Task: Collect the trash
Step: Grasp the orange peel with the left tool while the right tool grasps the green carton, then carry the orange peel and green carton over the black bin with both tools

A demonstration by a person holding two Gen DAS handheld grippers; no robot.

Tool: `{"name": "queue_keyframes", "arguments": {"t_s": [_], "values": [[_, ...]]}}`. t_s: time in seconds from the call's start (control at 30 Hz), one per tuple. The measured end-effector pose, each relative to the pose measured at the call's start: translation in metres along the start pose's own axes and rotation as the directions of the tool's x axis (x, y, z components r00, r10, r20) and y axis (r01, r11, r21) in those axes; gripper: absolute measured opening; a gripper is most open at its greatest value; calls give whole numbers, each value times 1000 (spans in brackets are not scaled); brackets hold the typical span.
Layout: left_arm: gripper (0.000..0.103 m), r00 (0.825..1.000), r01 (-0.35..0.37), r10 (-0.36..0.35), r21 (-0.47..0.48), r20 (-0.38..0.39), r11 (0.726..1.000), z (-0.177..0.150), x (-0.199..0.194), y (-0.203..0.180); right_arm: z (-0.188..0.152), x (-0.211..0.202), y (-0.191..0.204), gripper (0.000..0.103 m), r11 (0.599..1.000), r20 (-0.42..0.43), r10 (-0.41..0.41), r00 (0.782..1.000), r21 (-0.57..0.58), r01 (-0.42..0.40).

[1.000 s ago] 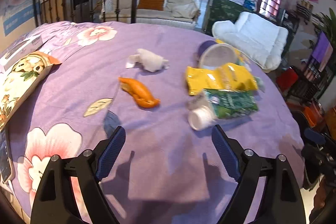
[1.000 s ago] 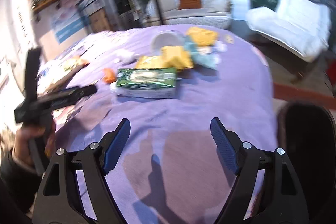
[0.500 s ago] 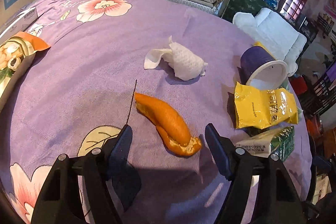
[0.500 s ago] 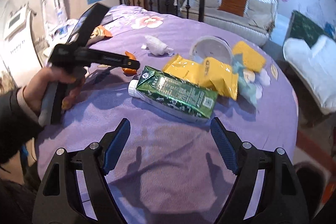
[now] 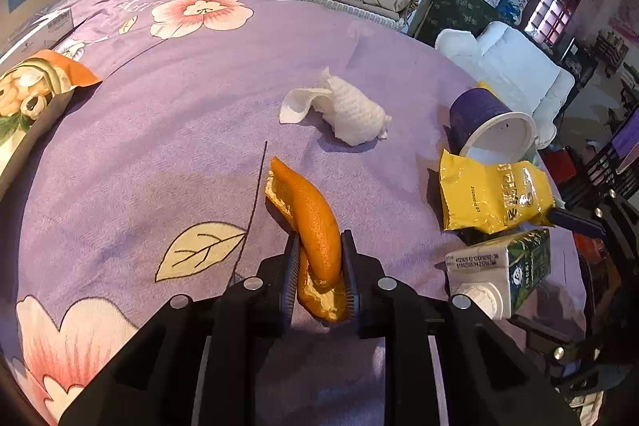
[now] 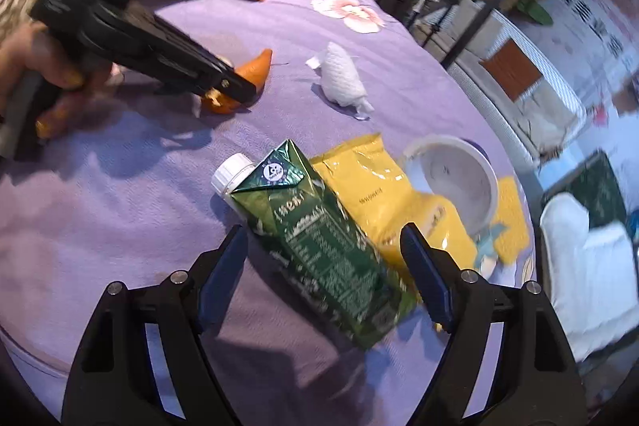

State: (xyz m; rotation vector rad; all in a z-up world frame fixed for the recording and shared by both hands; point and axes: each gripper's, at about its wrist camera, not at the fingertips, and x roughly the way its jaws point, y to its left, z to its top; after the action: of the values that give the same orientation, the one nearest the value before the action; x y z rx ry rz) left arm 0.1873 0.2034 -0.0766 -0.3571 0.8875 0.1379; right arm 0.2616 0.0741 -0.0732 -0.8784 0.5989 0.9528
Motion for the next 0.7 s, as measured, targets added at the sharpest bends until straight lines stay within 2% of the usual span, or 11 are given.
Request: {"name": "queue_keyframes", "arguments": {"t_s": [0.07,0.1,0.13,0.23,0.33,0.43,0.53,0.6,0.7], "values": [[21,1000,4,-4,-5,12,1000,-5,-6,2,5,9,3,77,999,-14,6,1000,-50,-7],[21,1000,7,-7,-5,17,1000,-7,-9,2,7,15,6,74,997,-26,13,1000,-76,-14],[21,1000,6,-6,-4,22,1000,-10,-11,3,8,20,10,65,995,-39,20,999,-99,-24],[21,1000,7,-7,-5,25,1000,-15,-15,3,12,28,23,63,986,-43,4,999,-166,-12],[21,1000,14,-14,-9,26,1000,-19,-16,3,16,28,25,59,986,-41,-11,999,-167,4],[21,999,7,-7,-4,40,1000,-22,-21,1,18,18,18,52,996,-15,-23,1000,-92,22],[21,998,16,-16,-4,57,1000,-25,-27,0,16,-2,1,50,998,36,-13,999,55,11],[21,998,27,-27,-7,63,1000,-29,-32,-1,13,-18,-8,50,988,88,10,996,153,-24],[21,997,42,-42,0,69,999,-35,-38,-6,5,-40,-13,50,965,149,-2,989,259,-38]]}}
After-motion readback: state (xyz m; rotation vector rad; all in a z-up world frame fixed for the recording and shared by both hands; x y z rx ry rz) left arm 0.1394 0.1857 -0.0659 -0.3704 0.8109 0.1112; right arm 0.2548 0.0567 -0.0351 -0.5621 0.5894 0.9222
